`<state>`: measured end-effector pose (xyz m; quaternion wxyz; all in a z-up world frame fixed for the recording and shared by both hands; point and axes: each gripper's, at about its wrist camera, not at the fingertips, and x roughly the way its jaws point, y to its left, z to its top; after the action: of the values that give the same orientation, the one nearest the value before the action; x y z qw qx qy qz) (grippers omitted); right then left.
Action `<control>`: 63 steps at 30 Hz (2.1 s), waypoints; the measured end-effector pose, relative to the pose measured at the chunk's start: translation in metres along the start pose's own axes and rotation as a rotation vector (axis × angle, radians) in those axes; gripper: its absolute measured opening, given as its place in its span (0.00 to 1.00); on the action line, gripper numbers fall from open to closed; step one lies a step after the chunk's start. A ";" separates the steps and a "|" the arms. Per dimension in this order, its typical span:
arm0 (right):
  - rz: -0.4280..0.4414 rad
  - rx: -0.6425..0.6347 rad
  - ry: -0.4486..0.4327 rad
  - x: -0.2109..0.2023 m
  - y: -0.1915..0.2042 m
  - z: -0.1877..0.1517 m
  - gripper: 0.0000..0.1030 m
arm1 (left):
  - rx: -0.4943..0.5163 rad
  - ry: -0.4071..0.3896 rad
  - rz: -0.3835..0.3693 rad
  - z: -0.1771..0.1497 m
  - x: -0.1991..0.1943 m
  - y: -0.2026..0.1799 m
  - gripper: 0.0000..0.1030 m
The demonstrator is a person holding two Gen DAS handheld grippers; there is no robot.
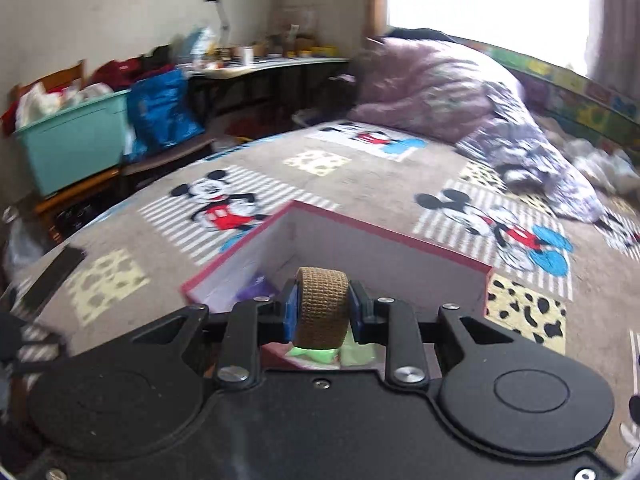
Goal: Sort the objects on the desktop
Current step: 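Carry the tape roll into the red box and open the right gripper, then grasp the black MEILIYATOU book with both grippers at its edges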
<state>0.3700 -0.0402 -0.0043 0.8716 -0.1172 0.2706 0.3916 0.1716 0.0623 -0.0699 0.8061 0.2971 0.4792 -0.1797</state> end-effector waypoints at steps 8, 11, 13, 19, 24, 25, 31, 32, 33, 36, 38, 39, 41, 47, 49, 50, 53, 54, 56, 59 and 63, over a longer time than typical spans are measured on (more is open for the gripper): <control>-0.091 0.129 0.068 0.049 -0.016 -0.008 0.24 | -0.033 0.005 -0.004 -0.013 0.001 0.010 0.54; -0.115 0.144 0.097 0.063 -0.016 -0.011 0.24 | -0.041 0.002 -0.005 -0.013 0.002 0.012 0.54; -0.135 0.149 0.138 0.073 -0.014 -0.015 0.24 | -0.040 -0.004 -0.011 -0.011 0.002 0.012 0.54; -0.170 0.145 0.250 0.090 -0.013 -0.029 0.32 | -0.029 -0.015 -0.020 -0.009 0.003 0.009 0.54; -0.171 0.139 0.224 0.071 -0.017 -0.027 0.53 | -0.069 -0.029 -0.012 -0.007 0.000 0.014 0.54; -0.170 0.137 0.219 0.066 -0.018 -0.027 0.54 | -0.096 -0.042 -0.018 -0.005 -0.001 0.017 0.54; -0.168 0.090 0.176 0.026 -0.028 -0.033 0.62 | -0.275 -0.125 -0.048 0.010 -0.011 0.035 0.54; -0.174 0.087 0.171 0.018 -0.031 -0.036 0.64 | -0.294 -0.136 -0.053 0.014 -0.012 0.036 0.54; -0.180 0.086 0.169 0.010 -0.034 -0.040 0.67 | -0.313 -0.148 -0.053 0.017 -0.013 0.036 0.54; -0.198 0.075 0.155 -0.016 -0.046 -0.052 0.71 | -0.354 -0.176 -0.071 0.029 -0.011 0.035 0.54; -0.212 0.063 0.151 -0.033 -0.055 -0.059 0.73 | -0.380 -0.198 -0.096 0.037 -0.010 0.033 0.58; -0.219 0.059 0.147 -0.041 -0.059 -0.063 0.74 | -0.395 -0.207 -0.113 0.041 -0.009 0.031 0.63; -0.235 0.073 0.151 -0.056 -0.072 -0.071 0.76 | -0.421 -0.226 -0.155 0.049 -0.005 0.025 0.72; -0.317 0.173 0.216 -0.088 -0.125 -0.108 0.79 | -0.447 -0.264 -0.229 0.086 0.008 -0.003 0.72; -0.344 0.221 0.248 -0.095 -0.146 -0.123 0.81 | -0.444 -0.271 -0.244 0.099 0.013 -0.014 0.72; -0.357 0.241 0.265 -0.098 -0.156 -0.131 0.81 | -0.441 -0.275 -0.252 0.106 0.016 -0.019 0.72; -0.407 0.284 0.311 -0.106 -0.184 -0.156 0.82 | -0.442 -0.275 -0.272 0.125 0.027 -0.033 0.72; -0.420 0.297 0.326 -0.108 -0.192 -0.164 0.83 | -0.444 -0.272 -0.279 0.130 0.031 -0.037 0.72; -0.435 0.339 0.344 -0.113 -0.208 -0.178 0.86 | -0.451 -0.259 -0.291 0.138 0.042 -0.043 0.72; -0.454 0.408 0.345 -0.121 -0.231 -0.195 0.88 | -0.462 -0.239 -0.309 0.150 0.058 -0.052 0.72; -0.471 0.475 0.333 -0.131 -0.252 -0.213 0.90 | -0.498 -0.210 -0.337 0.162 0.082 -0.056 0.72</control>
<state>0.4053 -0.3775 -0.1080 0.8847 -0.0330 0.4576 0.0825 0.2859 -0.0861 -0.1000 0.8581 -0.0132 0.4651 -0.2173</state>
